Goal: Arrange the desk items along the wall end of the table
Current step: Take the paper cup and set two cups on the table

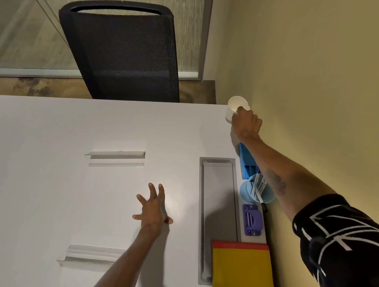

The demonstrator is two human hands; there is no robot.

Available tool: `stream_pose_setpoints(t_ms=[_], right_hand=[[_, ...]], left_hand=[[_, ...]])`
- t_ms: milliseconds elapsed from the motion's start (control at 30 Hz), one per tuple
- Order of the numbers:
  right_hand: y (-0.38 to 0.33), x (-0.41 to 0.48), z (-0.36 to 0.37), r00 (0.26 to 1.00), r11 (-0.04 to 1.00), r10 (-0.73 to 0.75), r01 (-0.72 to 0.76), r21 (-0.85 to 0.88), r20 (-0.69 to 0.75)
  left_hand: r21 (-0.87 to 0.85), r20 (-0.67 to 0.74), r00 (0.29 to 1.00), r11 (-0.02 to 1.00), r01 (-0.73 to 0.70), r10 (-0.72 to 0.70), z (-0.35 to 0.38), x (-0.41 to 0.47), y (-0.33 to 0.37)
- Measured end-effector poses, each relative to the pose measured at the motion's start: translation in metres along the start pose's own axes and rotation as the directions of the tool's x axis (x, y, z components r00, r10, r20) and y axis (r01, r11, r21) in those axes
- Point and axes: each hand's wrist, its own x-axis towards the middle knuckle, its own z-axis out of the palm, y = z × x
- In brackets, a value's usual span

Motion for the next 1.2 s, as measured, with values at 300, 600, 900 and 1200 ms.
stream_pose_setpoints(t_ms=[300, 600, 900, 1200], right_hand=[[-0.009, -0.066, -0.023, 0.998, 0.998, -0.067, 0.067, -0.012, -0.016], [-0.028, -0.141, -0.032, 0.987, 0.987, -0.157, 0.157, 0.018, -0.030], [-0.039, -0.203, -0.046, 0.972, 0.970, -0.235, 0.235, 0.066, -0.015], [-0.037, -0.265, -0.065, 0.972, 0.950, -0.230, 0.215, 0.228, 0.041]], left_hand=[[-0.121, 0.043, 0.997, 0.991, -0.062, 0.068, -0.011, -0.018, -0.005], [-0.078, 0.118, 0.958, 0.964, -0.253, 0.261, -0.028, -0.035, -0.017], [-0.392, -0.103, 0.946, 0.862, -0.323, 0.308, -0.047, -0.077, -0.009], [-0.485, -0.263, 0.900, 0.759, -0.434, 0.347, -0.056, -0.130, -0.006]])
